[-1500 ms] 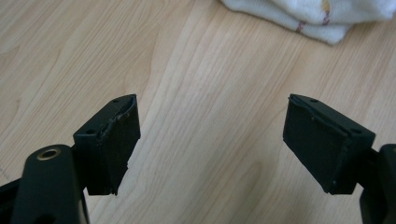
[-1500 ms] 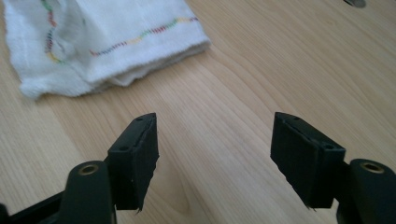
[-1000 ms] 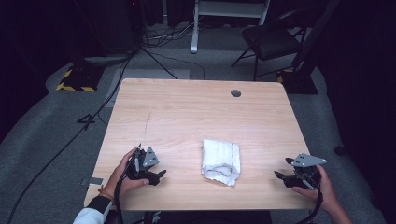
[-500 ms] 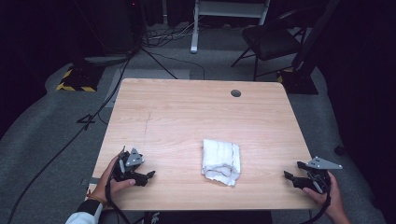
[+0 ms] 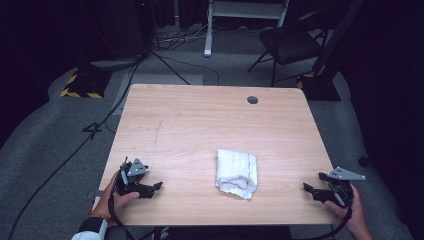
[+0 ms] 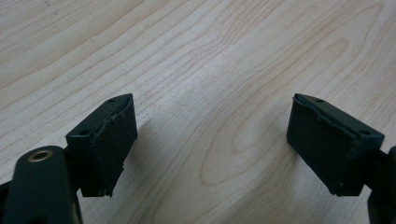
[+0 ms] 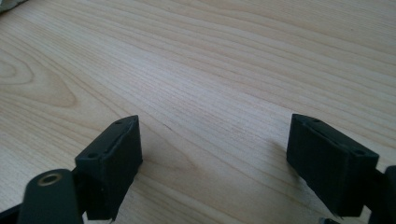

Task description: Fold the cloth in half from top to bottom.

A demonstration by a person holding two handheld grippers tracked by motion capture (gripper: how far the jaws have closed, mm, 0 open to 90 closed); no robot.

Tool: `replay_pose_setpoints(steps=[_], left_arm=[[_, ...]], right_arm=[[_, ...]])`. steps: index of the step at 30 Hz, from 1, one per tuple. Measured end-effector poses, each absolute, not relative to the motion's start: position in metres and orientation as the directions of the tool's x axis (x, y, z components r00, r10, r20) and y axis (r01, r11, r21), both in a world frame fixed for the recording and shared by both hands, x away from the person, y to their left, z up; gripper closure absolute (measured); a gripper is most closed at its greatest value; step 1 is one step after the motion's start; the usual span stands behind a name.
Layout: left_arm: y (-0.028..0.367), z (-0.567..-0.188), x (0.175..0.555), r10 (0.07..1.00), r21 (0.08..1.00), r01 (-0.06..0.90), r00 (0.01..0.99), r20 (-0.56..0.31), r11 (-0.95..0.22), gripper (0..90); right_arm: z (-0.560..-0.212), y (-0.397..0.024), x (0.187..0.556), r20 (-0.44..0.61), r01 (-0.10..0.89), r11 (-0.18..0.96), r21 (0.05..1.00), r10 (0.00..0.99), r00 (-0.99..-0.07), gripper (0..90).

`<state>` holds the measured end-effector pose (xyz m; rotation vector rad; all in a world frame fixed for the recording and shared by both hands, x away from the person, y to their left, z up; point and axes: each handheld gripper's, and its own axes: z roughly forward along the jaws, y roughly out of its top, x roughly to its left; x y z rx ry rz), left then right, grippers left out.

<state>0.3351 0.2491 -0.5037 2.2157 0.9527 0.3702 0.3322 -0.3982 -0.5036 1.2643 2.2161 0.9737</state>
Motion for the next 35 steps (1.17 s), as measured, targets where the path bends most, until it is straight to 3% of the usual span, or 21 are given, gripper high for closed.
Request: replay_pose_setpoints(steps=[35], left_arm=[[0.2496,-0.5038,0.3368,0.722,0.685,0.532,0.691,-0.012,-0.497,14.4]], right_arm=[[-0.5039,-0.3977,0.3336,-0.005,0.587,0.336,0.736,0.871,-0.492,15.2]])
